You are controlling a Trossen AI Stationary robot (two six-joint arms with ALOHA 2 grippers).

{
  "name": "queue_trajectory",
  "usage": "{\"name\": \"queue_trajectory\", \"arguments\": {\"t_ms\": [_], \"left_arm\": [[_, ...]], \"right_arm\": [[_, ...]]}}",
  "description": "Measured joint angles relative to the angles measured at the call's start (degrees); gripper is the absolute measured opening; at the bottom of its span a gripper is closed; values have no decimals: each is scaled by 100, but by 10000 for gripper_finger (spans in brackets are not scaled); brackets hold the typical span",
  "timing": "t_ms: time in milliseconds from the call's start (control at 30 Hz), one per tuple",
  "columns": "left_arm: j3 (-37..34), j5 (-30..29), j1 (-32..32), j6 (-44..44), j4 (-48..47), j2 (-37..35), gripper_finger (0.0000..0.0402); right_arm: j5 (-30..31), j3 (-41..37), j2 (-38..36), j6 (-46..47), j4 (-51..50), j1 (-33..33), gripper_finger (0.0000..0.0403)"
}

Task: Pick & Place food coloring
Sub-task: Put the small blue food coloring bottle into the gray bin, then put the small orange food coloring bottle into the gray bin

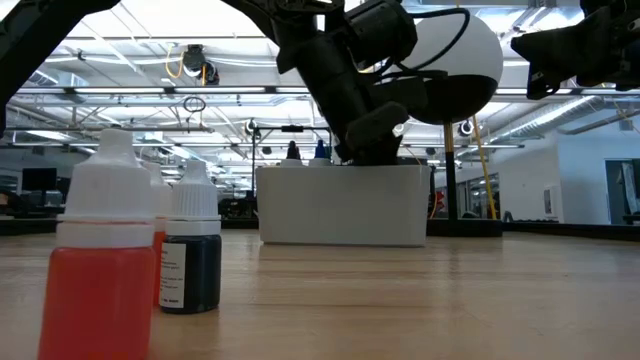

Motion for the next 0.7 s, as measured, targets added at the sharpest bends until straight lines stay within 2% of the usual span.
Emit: {"name": "queue_trajectory", "arguments": {"t_ms": [133,333,467,567,700], "left_arm": [[-2,-12,0,26,-16,-36,75],[-2,-32,0,151,-44,-44,154],[73,-17,-16,228,-20,-75,193],[387,-29,-77,350,-286,-237,211],[1083,-264,-250,485,-1113,-664,227]], "right_arm": [[2,1,5,-6,12,0,0],[2,2,5,-15,13,0,0],[1,2,5,-20,13,-1,0],[0,2,5,-13,13,0,0],[0,1,8,-6,12,0,0]]}}
